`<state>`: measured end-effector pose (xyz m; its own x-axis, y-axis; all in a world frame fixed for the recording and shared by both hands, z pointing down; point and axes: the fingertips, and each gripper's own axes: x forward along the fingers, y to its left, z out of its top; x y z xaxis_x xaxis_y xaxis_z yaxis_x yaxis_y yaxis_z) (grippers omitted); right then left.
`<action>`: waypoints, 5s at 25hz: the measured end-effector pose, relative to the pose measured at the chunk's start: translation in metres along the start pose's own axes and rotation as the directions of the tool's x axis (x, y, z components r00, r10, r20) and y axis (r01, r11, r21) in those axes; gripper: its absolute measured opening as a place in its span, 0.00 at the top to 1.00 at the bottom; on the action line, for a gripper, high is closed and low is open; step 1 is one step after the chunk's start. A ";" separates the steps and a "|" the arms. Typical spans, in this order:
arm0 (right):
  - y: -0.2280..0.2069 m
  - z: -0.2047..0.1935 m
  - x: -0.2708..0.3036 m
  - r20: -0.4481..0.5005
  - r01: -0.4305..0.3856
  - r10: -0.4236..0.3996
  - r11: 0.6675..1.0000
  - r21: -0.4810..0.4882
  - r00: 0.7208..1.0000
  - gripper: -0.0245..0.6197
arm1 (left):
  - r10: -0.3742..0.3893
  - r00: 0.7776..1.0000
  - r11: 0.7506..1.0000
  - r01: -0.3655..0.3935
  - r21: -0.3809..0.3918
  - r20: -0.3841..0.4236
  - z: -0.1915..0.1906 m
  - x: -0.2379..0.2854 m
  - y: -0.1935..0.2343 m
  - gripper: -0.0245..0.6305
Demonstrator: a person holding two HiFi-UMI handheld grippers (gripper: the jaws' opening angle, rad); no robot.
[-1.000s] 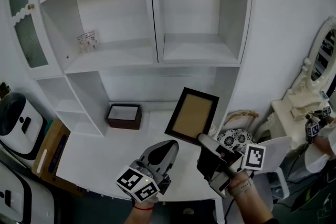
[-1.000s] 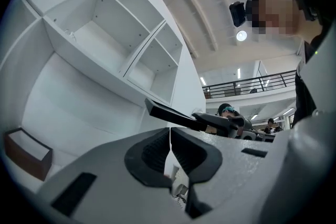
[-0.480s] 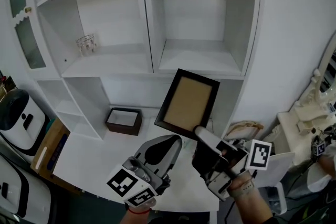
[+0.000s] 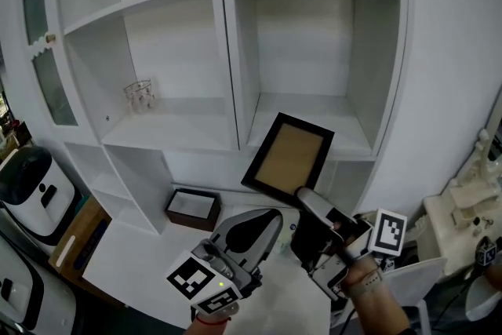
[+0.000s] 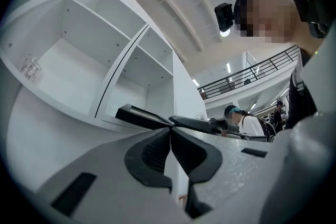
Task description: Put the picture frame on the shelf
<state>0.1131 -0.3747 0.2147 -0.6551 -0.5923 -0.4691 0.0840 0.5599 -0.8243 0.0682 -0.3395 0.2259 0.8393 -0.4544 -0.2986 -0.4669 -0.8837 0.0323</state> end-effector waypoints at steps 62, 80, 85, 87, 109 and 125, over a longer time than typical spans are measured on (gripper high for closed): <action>-0.009 0.044 0.045 0.117 0.210 -0.219 0.469 -0.858 0.969 0.95 | -0.109 0.993 0.992 0.111 -0.066 0.033 0.006 0.078 0.077 0.94; -0.024 0.063 0.067 0.184 0.268 -0.201 0.567 -0.779 0.962 0.95 | -0.150 0.989 0.981 0.149 -0.125 -0.004 -0.025 0.057 0.068 0.94; -0.024 0.061 0.069 0.186 0.267 -0.199 0.556 -0.788 0.962 0.95 | -0.133 0.991 0.983 0.131 -0.128 -0.011 -0.028 0.052 0.073 0.94; -0.025 0.061 0.069 0.186 0.266 -0.199 0.549 -0.793 0.962 0.95 | -0.124 0.992 0.985 0.121 -0.125 -0.013 -0.029 0.051 0.075 0.94; -0.086 0.014 0.011 0.191 0.298 -0.382 0.241 -0.924 0.904 0.95 | 0.009 0.997 0.998 -0.014 -0.057 -0.083 -0.073 0.032 0.077 0.94; -0.137 -0.036 -0.048 0.215 0.342 -0.487 0.187 -0.921 0.846 0.95 | 0.117 0.980 0.992 -0.123 -0.031 -0.164 -0.145 -0.011 0.071 0.94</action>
<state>0.1064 -0.4024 0.3617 -0.4337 -0.8988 -0.0639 -0.8998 0.4358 -0.0225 0.0659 -0.4133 0.3696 0.8134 -0.5665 -0.1321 -0.5579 -0.8240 0.0985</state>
